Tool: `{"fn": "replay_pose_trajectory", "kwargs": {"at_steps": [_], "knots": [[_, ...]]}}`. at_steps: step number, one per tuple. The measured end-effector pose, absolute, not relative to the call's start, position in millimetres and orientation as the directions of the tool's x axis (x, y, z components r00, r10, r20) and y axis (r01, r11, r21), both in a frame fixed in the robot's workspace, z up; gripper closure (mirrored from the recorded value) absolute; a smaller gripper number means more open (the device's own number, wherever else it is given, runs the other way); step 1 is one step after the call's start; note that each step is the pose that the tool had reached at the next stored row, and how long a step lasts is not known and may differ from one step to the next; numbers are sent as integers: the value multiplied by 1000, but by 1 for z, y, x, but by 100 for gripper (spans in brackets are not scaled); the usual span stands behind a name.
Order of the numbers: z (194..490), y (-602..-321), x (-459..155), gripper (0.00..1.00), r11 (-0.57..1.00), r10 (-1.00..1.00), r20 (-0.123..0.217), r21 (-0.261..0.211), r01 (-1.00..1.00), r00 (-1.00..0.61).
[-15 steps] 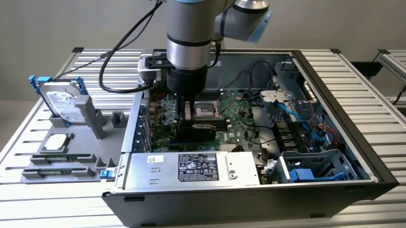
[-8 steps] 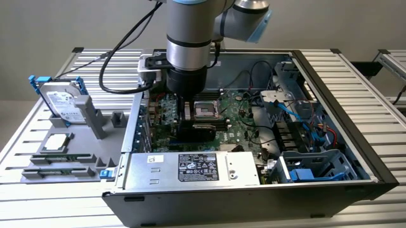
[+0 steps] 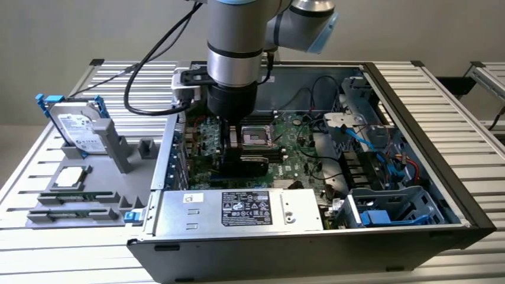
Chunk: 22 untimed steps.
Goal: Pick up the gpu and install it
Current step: 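Press down on the gpu until it lock into place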
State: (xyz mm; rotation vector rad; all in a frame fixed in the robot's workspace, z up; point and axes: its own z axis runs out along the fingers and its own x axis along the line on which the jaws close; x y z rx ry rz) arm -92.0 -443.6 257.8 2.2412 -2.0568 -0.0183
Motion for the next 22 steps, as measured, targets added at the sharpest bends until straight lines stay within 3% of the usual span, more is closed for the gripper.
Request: {"fn": "replay_pose_trajectory", "kwargs": {"at_steps": [22], "knots": [[268,-443,-94,54,-88,-994,59,83,-993,93]]}}
